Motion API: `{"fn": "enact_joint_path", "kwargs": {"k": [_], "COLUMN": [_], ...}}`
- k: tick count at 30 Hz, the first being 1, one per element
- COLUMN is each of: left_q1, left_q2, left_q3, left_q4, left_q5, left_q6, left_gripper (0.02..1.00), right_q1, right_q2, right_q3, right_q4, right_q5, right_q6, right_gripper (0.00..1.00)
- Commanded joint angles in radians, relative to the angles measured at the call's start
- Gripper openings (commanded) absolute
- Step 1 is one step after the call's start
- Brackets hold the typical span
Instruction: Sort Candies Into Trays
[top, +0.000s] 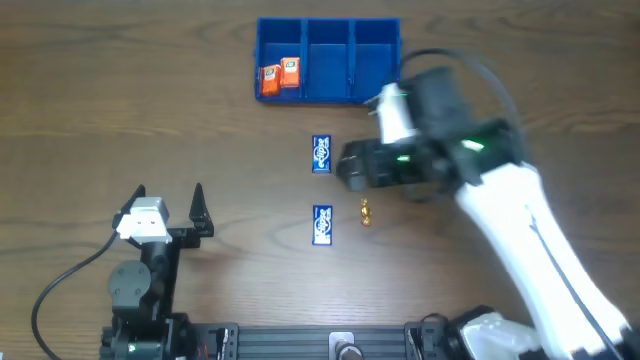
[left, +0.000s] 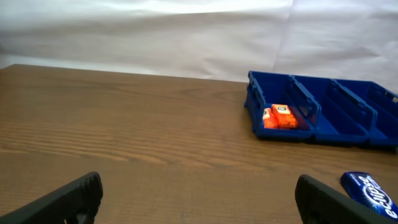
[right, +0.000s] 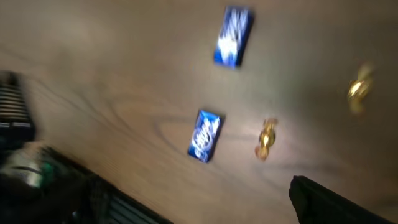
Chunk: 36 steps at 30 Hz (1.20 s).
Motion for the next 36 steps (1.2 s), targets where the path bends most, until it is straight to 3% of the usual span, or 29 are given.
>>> {"fn": "enact_joint_path", "kwargs": {"k": [1,9,18,36], "left_q1": [0.003,0.003,0.003,0.003], "left_q2": [-0.006,-0.006,-0.006,-0.006], "left_q3": [-0.015,-0.015,-0.015,-0.015], "left_q4": [-0.042,-0.042,-0.042,-0.042], "left_q5": [0.012,0.012,0.012,0.012], "left_q6": [0.01,0.01,0.01,0.01], "left_gripper": [0.998,0.998,0.996,0.998], "right_q1": [0.152,0.333,0.376,0.376], "right_q2": [0.147,0.329,0.479,0.608], "right_q3": [0.012,0.011,0.008,-0.029], "right_q4": [-0.039,-0.034,0.011,0.124], "right_q5": [0.176,0.23,0.273,0.239], "right_q6": [0.193,0.365,0.503,0.514], "right_gripper": [0.998,0.998,0.998,0.991]}}
